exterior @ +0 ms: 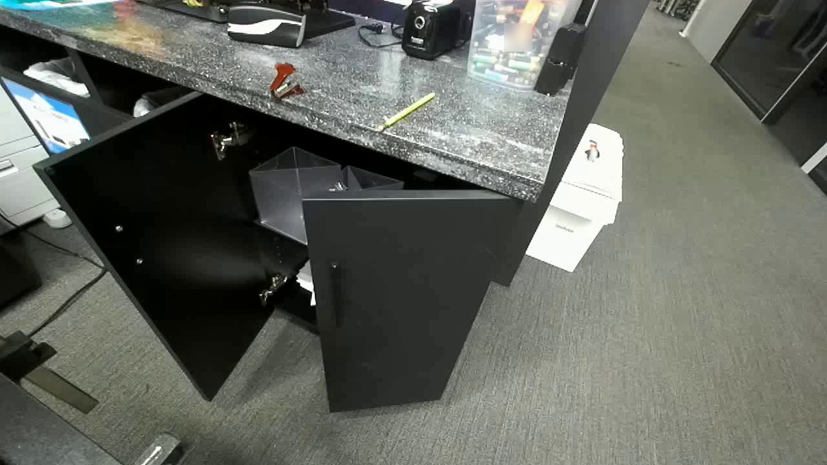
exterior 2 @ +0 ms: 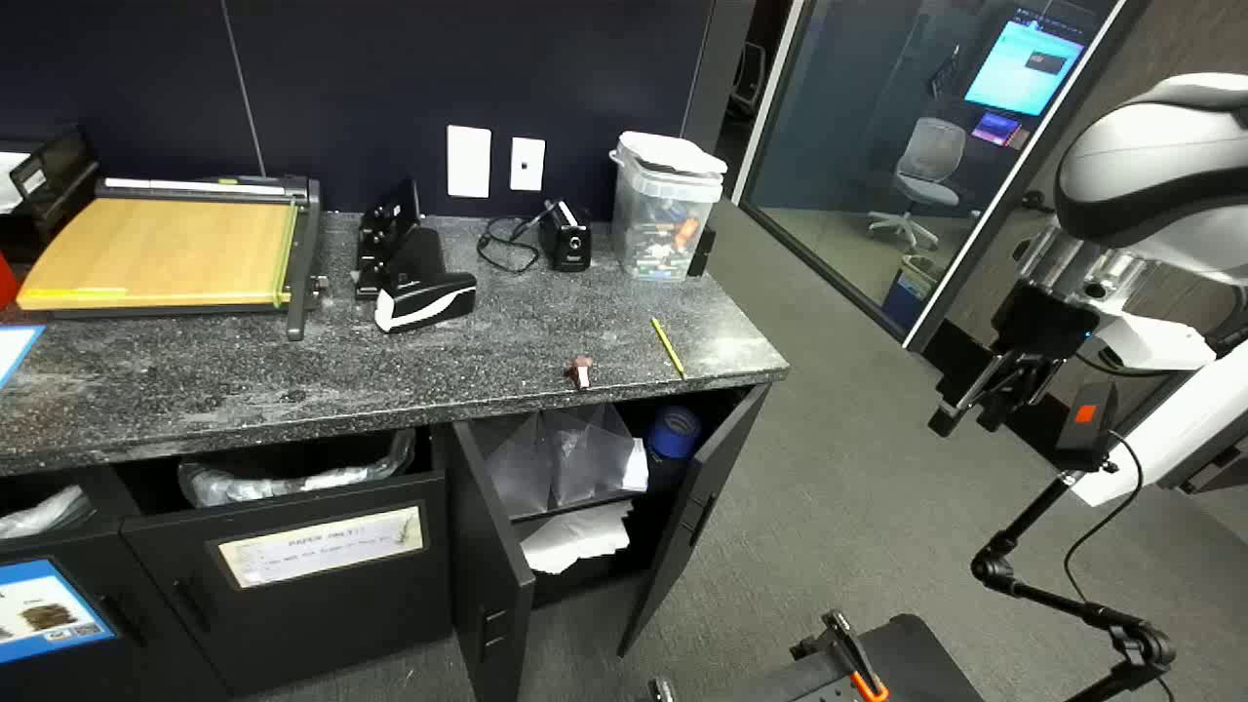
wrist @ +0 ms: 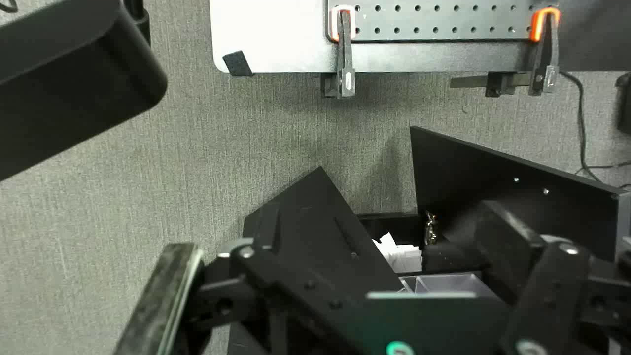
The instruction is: Move the pencil to the right
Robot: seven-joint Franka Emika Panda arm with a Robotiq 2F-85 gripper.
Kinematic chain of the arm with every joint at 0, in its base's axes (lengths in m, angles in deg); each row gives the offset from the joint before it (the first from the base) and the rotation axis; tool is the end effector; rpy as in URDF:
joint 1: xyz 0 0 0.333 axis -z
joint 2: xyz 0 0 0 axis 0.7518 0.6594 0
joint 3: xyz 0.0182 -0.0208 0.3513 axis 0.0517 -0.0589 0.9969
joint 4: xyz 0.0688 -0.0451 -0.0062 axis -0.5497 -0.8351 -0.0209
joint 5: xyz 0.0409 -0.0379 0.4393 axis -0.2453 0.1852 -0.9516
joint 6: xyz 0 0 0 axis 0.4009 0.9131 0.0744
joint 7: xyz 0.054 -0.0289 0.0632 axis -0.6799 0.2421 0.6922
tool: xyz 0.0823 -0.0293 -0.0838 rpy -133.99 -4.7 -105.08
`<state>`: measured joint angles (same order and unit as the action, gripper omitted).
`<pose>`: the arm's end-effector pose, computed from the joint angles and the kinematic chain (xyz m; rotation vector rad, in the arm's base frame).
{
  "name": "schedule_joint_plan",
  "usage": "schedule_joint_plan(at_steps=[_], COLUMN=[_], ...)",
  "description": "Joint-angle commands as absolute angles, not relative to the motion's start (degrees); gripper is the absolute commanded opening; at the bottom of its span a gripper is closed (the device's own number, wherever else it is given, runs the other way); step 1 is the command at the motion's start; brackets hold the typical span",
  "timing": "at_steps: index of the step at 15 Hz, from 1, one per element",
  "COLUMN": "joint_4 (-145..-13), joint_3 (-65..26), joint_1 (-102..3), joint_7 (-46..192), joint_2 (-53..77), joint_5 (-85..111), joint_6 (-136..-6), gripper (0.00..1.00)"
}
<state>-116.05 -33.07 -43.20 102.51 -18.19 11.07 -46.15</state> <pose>0.4573 -0.2015 0.4435 -3.0376 -0.0759 0.1327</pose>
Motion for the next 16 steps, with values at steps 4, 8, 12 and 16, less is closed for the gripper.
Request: schedule_joint_plan(at_steps=[4,8,12,16], joint_4=[-115.8,-103.3,-91.0,-78.4], joint_3=[-30.4,-26.2,-22.7,-20.8], joint_1=[-42.5,-44.8,-45.5,-45.1], joint_7=[99.9,93.5,89.1,86.4], joint_2=[-17.9,-9.2,0.3,11.5], joint_5=[11.5,8.1,7.7,8.0], joint_6=[-45.7,-41.6,-42.4,-42.5], gripper=[1.0,1.0,1.0,1.0])
